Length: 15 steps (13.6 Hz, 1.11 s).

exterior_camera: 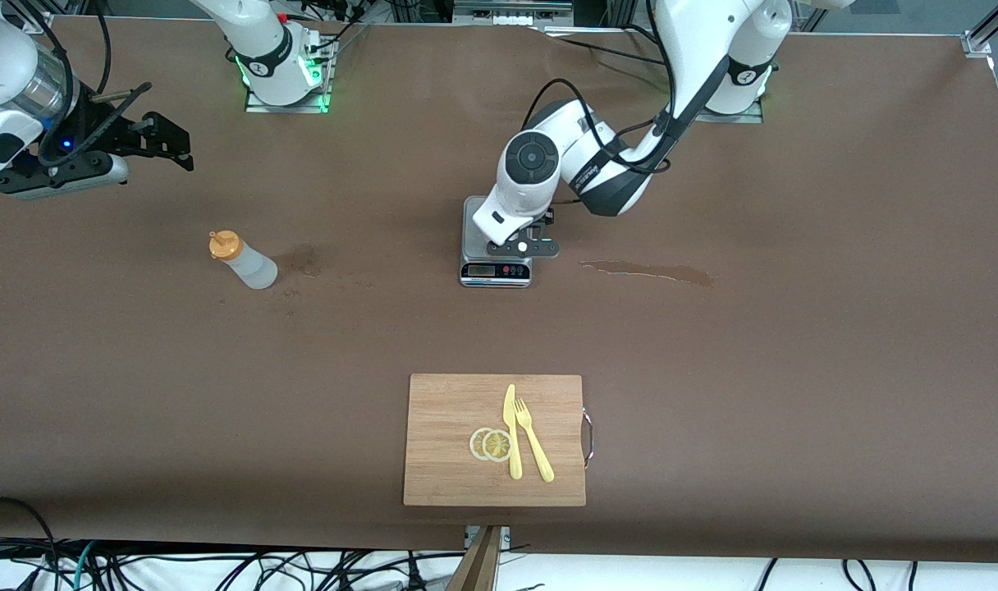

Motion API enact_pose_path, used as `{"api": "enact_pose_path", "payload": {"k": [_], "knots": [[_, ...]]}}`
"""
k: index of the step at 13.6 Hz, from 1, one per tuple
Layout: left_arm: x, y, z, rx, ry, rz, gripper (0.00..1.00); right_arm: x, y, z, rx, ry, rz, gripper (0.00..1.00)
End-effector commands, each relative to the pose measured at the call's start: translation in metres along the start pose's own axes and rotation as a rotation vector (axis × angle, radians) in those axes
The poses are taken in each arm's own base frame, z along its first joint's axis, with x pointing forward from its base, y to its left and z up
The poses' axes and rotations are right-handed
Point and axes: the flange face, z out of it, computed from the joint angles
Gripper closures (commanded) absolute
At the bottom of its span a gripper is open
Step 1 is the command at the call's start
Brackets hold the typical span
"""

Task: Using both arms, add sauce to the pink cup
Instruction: 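Carry the pink cup with the left gripper onto the scale, then release the cup and withdraw the left gripper while the right gripper approaches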

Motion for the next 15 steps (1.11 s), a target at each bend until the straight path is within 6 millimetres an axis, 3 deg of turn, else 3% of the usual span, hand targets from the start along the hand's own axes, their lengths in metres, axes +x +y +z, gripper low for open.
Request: {"api": "enact_pose_path", "payload": {"k": [1, 3, 5, 9, 13, 15], "knots": [[0.008, 0.0, -0.001, -0.002, 0.002, -0.012, 0.02, -0.002, 0.001, -0.005, 0.028, 0.009, -0.014, 0.0], [0.009, -0.003, -0.019, -0.009, 0.017, -0.014, 0.0, -0.003, 0.002, -0.006, 0.029, 0.006, -0.013, 0.0], [0.003, -0.01, -0.051, 0.01, 0.009, -0.027, 0.0, -0.004, 0.003, -0.006, 0.029, 0.005, -0.037, 0.0], [0.002, -0.068, -0.16, 0.063, 0.023, -0.06, 0.0, -0.009, -0.002, -0.013, 0.099, 0.03, -0.149, 0.0], [0.04, -0.173, -0.261, 0.068, 0.015, -0.072, 0.0, -0.017, 0.041, -0.012, 0.18, 0.086, -0.518, 0.0], [0.06, -0.235, -0.296, 0.066, 0.013, -0.075, 0.0, -0.021, 0.068, -0.002, 0.194, 0.096, -0.625, 0.0]]}}
